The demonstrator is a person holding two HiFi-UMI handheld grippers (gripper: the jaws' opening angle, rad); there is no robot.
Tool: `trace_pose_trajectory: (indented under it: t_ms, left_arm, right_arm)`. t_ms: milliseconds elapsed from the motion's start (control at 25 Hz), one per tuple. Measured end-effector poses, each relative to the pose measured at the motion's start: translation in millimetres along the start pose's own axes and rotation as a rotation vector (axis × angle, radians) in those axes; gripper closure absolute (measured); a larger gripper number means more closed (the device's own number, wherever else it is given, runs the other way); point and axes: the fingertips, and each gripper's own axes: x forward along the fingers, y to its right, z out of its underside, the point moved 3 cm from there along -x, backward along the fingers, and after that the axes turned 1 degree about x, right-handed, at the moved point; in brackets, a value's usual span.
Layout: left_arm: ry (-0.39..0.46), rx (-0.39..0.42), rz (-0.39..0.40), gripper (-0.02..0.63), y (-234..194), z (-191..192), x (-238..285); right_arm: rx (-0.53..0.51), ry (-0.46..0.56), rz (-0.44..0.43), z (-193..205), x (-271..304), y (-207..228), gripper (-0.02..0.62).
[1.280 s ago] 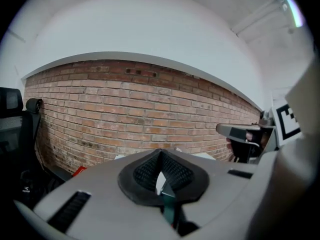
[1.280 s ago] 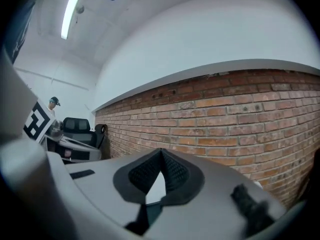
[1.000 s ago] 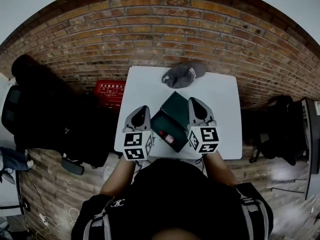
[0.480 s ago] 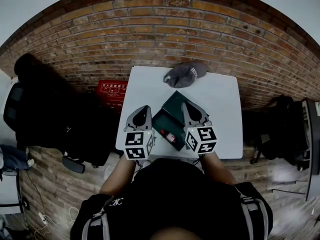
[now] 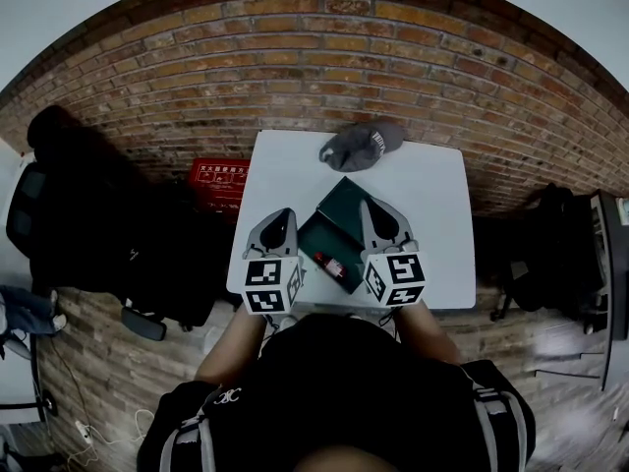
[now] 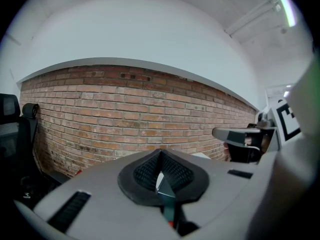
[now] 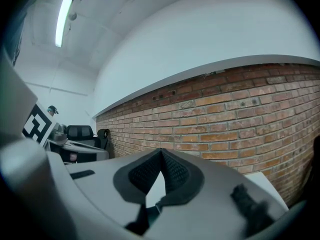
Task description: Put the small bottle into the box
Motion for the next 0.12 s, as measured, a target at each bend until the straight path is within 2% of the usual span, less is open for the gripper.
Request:
trace_pose_trajectory:
  t_ms: [120]
  left_arm:
    - [0.003, 0.001, 0.004, 0.603, 3.0, -0.3, -2.5]
  right_arm:
    - [0.008, -0.003, 0.006, 0.7, -4.2, 1.0, 0.568]
